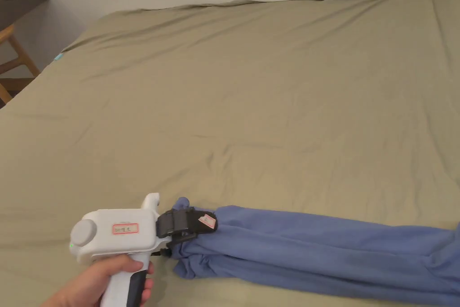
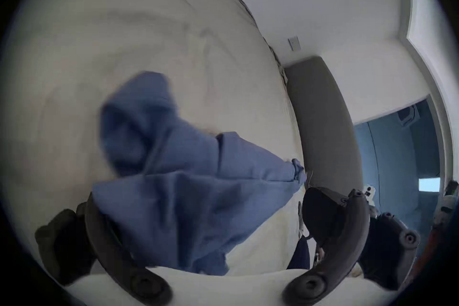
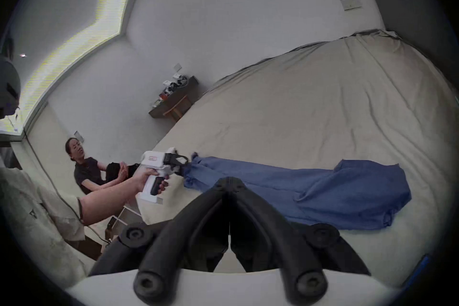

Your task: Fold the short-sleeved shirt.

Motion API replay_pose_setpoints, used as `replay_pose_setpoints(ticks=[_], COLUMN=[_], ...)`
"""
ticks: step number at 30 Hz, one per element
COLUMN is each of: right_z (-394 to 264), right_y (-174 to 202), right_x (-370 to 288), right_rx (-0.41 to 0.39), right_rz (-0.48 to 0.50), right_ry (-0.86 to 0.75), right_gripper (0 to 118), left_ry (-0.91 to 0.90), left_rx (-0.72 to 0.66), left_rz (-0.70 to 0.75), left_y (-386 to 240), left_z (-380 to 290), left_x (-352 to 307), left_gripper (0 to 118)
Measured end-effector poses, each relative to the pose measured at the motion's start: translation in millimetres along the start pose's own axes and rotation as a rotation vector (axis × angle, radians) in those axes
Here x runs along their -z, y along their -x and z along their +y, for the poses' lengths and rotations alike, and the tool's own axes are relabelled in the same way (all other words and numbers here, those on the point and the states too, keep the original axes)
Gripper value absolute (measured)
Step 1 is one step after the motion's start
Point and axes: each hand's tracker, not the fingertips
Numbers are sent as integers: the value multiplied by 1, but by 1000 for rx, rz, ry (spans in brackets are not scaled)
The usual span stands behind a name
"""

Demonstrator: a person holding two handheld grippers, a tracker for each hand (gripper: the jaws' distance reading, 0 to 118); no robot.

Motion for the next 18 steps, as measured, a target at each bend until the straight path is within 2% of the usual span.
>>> replay_pose_setpoints(ticks=[4,6,7,8,9,11,13,16,18], right_z=[-2,-4,-3,-3,-2,2,9,23,28], right_y=[5,8,9,10,11,11,12,20,28], right_x=[3,5,6,6,7,5,2,-3,-3], right_rx=[-4,-24,-38,-48,-55,-59,-44,-98,-187], right_rz=[75,87,85,80,71,39,-54,-334,-494], right_ry=[-6,5,9,12,15,8,1,33,66], right_gripper=[3,3,3,3,3,3,3,3,3], left_ry=[-43,-31,-30,-36,-19,-38,-104,-157,-168], left_rx=[-54,-41,3,24,-15,-145,-172,-119,-103], left_rz=[-74,-67,-42,-10,17,6,2,54,106], left_y=[-4,-9,-11,-16,-13,-9,-10,-22,-27], left_z=[4,1,0,-5,-8,-18,-22,-22,-19], left_x=[13,18,17,20,22,18,3,-28,-51], left_gripper=[118,118,105,59,16,16,16,16,16])
